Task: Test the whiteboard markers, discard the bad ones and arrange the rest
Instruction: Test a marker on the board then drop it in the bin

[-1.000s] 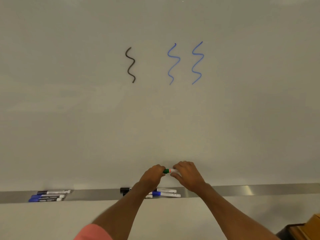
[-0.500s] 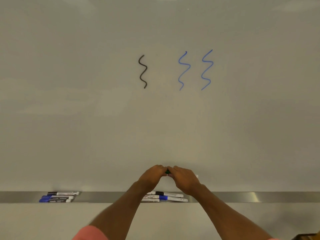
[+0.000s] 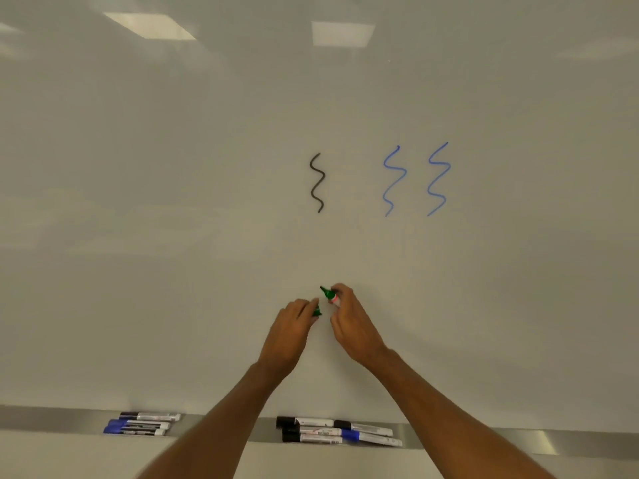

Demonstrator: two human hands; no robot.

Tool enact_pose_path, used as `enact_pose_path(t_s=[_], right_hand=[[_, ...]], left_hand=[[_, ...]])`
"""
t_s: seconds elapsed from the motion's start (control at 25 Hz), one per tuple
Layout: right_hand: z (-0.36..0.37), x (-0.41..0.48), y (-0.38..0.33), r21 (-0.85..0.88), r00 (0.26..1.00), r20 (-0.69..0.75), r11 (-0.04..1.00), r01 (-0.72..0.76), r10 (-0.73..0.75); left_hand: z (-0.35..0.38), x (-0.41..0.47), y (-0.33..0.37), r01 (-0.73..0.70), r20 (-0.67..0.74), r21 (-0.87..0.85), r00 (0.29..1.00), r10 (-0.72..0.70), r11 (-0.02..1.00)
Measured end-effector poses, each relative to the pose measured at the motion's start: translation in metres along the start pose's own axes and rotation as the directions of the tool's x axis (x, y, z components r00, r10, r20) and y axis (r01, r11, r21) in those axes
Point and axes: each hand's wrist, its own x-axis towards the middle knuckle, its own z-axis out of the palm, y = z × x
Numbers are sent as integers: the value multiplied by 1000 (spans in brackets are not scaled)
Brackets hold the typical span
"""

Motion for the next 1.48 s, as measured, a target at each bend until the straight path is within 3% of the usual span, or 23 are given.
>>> enact_pose_path(t_s=[0.08, 0.28, 0.4, 0.56, 0.68, 0.84, 1.12, 1.32, 1.48], right_hand=[[-10, 29, -26, 55, 998, -43, 997, 48, -46], [-33, 95, -63, -44, 932, -249, 965, 259, -261], [-44, 127, -76, 21, 894, -370, 960, 279, -252], [-53, 149, -88, -3, 818, -534, 967, 253, -215], [-51, 159, -95, -59, 733, -624, 952, 302, -271], [-47, 172, -103, 120, 767, -633, 965, 232, -106], [-40, 199, -98, -107, 645, -738, 978, 180, -200], [-28, 194, -84, -339, 603, -667, 899, 276, -437], [-19, 184, -72, -258, 610, -711, 937, 234, -348]], left_hand=[[-24, 24, -14, 7, -85, 86, 996, 0, 996], [-84, 83, -48, 72, -267, 242, 964, -5, 968], [-110, 115, -61, 61, -315, 263, 949, 26, 963], [-130, 147, -82, 13, -339, 243, 938, 72, 970], [-130, 158, -95, -49, -328, 211, 937, 117, 976], [-123, 171, -99, -83, -315, 116, 942, 115, 990], [-109, 172, -109, -125, -275, 115, 949, 152, 986], [-103, 172, -113, -112, -269, 127, 952, 143, 986], [-102, 172, -114, -124, -289, 150, 943, 163, 981]])
